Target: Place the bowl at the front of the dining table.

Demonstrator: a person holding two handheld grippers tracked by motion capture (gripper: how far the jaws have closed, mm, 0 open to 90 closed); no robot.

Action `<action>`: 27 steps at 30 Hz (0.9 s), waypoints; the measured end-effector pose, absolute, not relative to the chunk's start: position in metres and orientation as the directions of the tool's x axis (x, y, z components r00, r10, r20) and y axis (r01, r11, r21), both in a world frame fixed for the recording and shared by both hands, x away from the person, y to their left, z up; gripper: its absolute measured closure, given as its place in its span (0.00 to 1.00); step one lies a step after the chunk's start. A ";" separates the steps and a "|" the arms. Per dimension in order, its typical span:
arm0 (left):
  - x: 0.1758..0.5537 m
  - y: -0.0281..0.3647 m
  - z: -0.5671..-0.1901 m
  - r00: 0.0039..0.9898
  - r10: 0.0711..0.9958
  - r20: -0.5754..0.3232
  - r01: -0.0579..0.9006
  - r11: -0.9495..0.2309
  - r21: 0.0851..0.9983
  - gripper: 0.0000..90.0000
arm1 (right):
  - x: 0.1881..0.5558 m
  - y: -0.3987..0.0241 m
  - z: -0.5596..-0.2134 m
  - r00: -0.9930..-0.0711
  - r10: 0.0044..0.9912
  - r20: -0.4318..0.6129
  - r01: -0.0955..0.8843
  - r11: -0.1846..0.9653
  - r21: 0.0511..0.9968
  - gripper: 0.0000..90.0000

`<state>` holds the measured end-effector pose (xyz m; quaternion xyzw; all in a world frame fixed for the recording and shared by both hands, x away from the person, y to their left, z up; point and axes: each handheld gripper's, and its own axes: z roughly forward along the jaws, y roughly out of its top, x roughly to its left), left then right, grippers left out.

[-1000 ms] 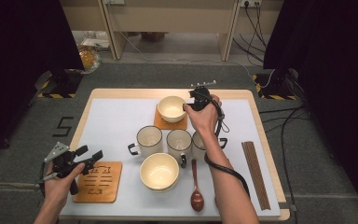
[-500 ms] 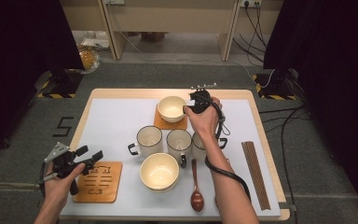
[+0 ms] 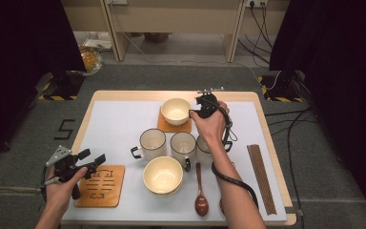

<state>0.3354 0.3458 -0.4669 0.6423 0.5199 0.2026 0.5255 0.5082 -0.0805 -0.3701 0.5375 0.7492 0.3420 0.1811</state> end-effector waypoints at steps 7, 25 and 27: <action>0.336 0.346 -0.467 0.378 0.880 -0.286 0.456 0.091 0.885 0.21 | 0.504 -0.083 -0.371 -0.352 0.930 0.100 0.685 0.184 0.705 0.52; 0.335 0.345 -0.467 0.378 0.881 -0.283 0.455 0.089 0.886 0.21 | 0.494 -0.086 -0.367 -0.357 0.929 0.103 0.675 0.180 0.716 0.52; 0.335 0.345 -0.467 0.378 0.882 -0.283 0.456 0.089 0.886 0.21 | 0.493 -0.086 -0.367 -0.357 0.928 0.103 0.675 0.180 0.716 0.52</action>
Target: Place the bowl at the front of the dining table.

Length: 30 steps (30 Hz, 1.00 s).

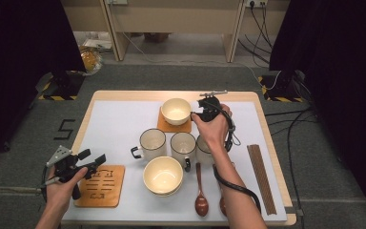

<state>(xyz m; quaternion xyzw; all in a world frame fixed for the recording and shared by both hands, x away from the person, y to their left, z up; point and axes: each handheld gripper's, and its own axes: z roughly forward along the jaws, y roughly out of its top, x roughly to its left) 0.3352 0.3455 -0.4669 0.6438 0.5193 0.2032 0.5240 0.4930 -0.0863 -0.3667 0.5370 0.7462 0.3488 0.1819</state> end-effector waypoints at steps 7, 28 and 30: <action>0.335 0.345 -0.467 0.378 0.881 -0.283 0.455 0.089 0.886 0.21 | 0.489 -0.088 -0.366 -0.359 0.927 0.110 0.671 0.175 0.721 0.52; 0.335 0.345 -0.467 0.379 0.881 -0.283 0.456 0.089 0.886 0.21 | 0.480 -0.092 -0.365 -0.355 0.928 0.116 0.669 0.165 0.724 0.52; 0.335 0.345 -0.466 0.377 0.881 -0.285 0.455 0.092 0.886 0.21 | 0.479 -0.093 -0.365 -0.357 0.927 0.114 0.668 0.168 0.725 0.52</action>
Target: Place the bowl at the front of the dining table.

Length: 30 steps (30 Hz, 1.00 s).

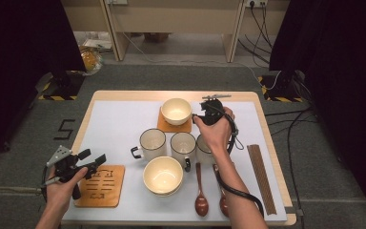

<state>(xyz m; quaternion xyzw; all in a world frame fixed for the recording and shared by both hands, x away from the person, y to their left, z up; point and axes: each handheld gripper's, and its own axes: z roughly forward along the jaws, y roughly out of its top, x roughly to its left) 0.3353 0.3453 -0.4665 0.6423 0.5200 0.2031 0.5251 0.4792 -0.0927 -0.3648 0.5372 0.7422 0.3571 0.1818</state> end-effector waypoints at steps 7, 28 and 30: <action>0.336 0.345 -0.467 0.378 0.881 -0.283 0.455 0.090 0.886 0.21 | 0.476 -0.094 -0.364 -0.359 0.926 0.118 0.664 0.164 0.730 0.51; 0.338 0.349 -0.466 0.363 0.887 -0.287 0.455 0.100 0.885 0.21 | 0.462 -0.100 -0.366 -0.354 0.926 0.131 0.664 0.150 0.733 0.51; 0.337 0.349 -0.466 0.361 0.887 -0.289 0.455 0.102 0.885 0.21 | 0.461 -0.101 -0.367 -0.356 0.925 0.131 0.665 0.152 0.732 0.51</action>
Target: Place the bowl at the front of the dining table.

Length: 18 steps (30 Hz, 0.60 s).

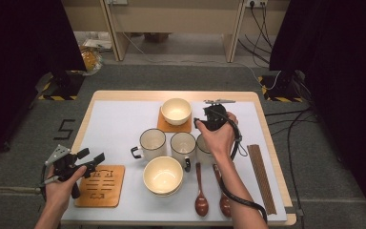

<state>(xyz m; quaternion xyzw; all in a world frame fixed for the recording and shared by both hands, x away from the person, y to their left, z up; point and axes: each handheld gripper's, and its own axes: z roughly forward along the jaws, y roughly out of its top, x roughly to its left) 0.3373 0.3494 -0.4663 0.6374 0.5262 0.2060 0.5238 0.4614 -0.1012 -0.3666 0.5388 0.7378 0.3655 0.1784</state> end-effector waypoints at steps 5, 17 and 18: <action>0.336 0.350 -0.465 0.360 0.887 -0.287 0.451 0.104 0.887 0.21 | 0.460 -0.103 -0.366 -0.349 0.927 0.135 0.663 0.143 0.735 0.51; 0.338 0.349 -0.466 0.358 0.888 -0.289 0.456 0.104 0.884 0.21 | 0.457 -0.104 -0.361 -0.358 0.924 0.130 0.655 0.149 0.741 0.51; 0.338 0.349 -0.466 0.358 0.888 -0.288 0.456 0.103 0.884 0.21 | 0.457 -0.104 -0.361 -0.361 0.923 0.131 0.655 0.151 0.741 0.51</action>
